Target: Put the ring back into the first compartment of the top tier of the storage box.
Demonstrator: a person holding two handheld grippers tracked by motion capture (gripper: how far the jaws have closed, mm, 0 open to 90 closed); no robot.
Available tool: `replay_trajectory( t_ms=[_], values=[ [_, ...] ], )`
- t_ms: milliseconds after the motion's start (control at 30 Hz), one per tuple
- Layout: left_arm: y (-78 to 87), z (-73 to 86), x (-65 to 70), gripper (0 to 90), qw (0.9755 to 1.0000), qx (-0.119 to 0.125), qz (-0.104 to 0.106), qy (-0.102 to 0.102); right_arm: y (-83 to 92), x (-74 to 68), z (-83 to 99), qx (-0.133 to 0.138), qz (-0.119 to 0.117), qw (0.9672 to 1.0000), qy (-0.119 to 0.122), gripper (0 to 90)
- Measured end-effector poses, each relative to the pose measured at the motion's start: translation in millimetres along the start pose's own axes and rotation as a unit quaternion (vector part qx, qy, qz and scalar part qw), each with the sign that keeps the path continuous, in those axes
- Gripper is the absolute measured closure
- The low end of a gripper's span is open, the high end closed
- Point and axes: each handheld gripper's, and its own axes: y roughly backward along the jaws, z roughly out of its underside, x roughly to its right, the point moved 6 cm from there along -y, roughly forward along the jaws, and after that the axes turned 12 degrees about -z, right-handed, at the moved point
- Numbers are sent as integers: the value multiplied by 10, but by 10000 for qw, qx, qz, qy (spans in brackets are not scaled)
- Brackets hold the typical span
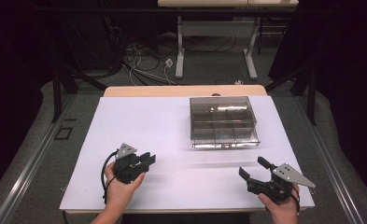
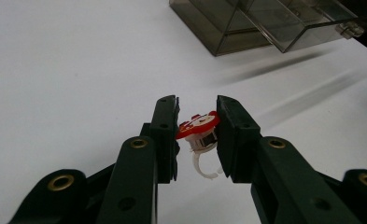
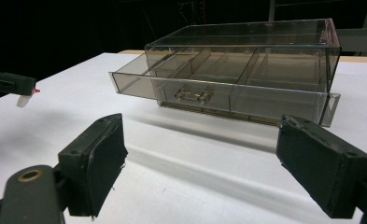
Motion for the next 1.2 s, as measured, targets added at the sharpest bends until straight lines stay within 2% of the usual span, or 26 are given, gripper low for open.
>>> replay_trajectory(
  t_ms=[633,1200],
  values=[
    [134,-62,68,697,9992,378,126,-43,-1,0,0,0,2,10000,2,150],
    [232,-82,200,696,9979,490,349,-225,-1,0,1,-4,-4,10000,6,150]
  ],
)
